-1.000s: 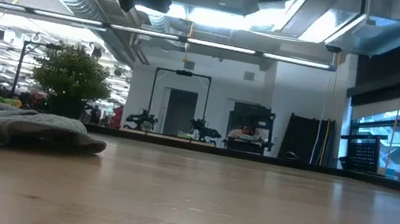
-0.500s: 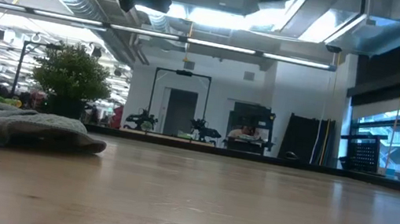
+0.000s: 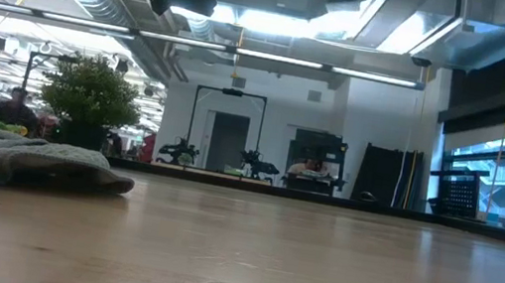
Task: Roll microfiber towels into tight, uniform cylinder then place into a basket
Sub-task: Put the rolled blue towel into the green bin, then fold the gray towel
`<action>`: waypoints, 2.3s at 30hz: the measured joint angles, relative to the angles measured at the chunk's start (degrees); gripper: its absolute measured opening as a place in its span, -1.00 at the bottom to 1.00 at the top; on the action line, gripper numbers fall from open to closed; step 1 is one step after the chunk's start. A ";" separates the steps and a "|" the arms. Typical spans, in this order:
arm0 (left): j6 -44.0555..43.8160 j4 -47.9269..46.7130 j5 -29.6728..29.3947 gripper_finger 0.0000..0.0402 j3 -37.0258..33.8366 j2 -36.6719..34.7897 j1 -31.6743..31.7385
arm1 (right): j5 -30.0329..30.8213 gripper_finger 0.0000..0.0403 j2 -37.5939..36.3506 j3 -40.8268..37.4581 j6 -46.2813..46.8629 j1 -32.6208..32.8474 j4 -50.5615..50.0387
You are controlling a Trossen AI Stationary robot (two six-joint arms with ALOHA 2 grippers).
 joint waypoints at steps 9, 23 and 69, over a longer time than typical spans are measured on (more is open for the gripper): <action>0.00 -0.01 -0.01 -0.55 0.00 0.00 -0.01 | -5.89 0.07 -1.73 0.85 -0.19 -0.09 -3.58; -11.51 -9.46 0.99 -0.55 0.04 -3.54 -0.61 | 12.49 0.07 -16.39 11.52 -5.77 -1.29 -11.96; -72.02 -4.18 3.62 -0.55 -14.43 23.19 -15.20 | 38.40 0.07 -32.94 11.80 -24.08 -7.50 -11.66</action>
